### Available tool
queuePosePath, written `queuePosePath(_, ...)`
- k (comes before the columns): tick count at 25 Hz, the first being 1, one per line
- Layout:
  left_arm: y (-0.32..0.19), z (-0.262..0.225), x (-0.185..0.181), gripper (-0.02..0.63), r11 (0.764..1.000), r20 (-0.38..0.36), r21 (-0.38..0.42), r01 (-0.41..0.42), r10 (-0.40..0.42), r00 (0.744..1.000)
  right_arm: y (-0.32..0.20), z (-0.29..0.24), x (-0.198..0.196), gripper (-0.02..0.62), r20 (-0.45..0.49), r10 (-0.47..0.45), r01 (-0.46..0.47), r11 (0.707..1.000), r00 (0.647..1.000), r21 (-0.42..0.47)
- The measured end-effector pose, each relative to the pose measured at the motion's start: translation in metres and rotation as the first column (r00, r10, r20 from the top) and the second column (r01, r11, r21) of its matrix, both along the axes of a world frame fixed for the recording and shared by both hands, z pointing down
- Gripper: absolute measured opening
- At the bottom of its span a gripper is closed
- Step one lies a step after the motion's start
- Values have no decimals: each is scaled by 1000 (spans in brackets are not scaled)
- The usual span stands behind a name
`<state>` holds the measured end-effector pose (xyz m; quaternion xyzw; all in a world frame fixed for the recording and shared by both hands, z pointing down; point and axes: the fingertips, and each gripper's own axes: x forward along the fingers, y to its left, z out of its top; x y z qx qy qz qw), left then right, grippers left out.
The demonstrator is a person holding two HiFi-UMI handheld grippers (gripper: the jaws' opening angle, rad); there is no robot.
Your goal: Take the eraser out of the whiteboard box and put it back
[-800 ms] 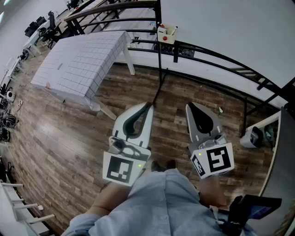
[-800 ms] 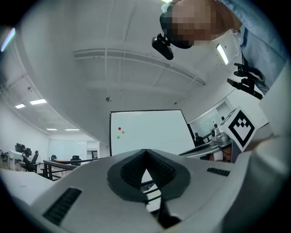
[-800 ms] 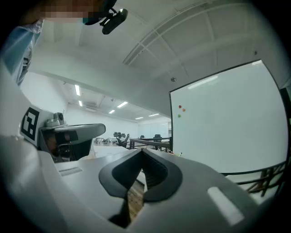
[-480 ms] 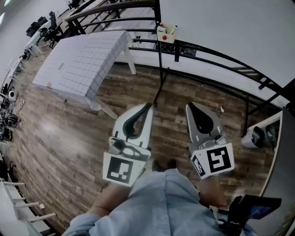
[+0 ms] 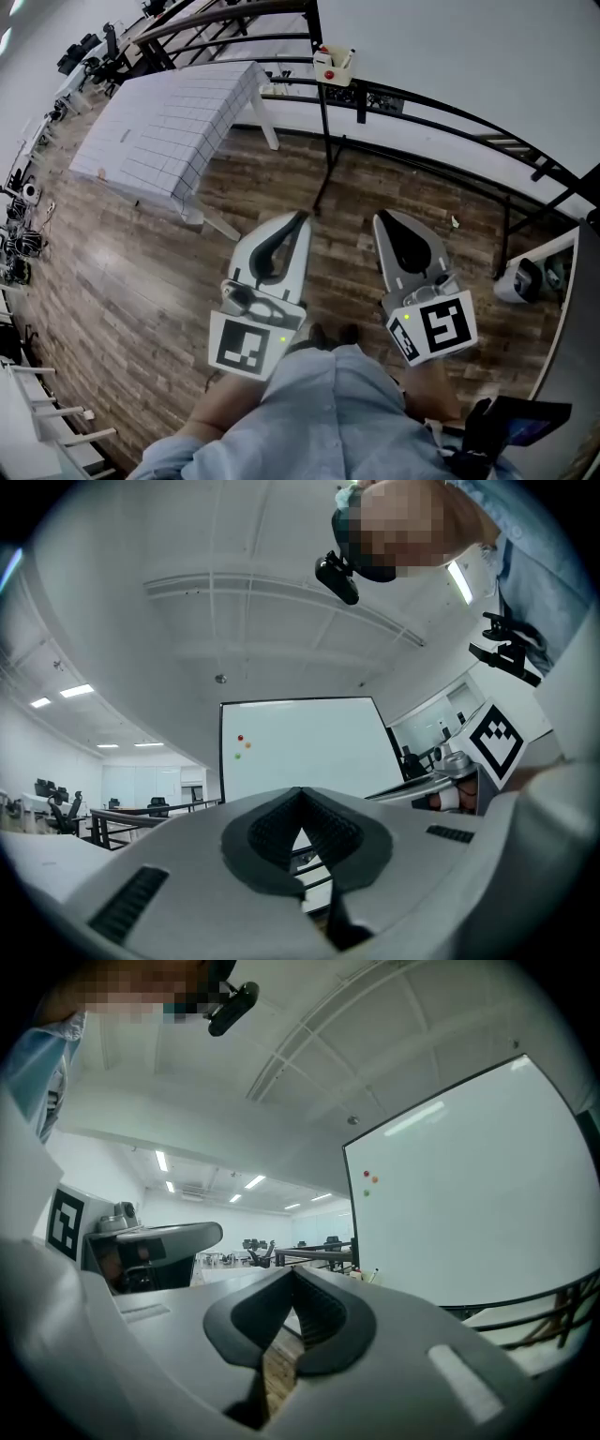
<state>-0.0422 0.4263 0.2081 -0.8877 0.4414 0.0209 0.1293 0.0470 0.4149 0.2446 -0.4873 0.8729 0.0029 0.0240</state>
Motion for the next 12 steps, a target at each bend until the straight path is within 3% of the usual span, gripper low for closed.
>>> queuePosePath(12, -61, 19, 16, -2, 999, 0, -37, -5, 5, 1000, -63, 19, 15, 2, 0, -7, 7, 999, 1000, -41)
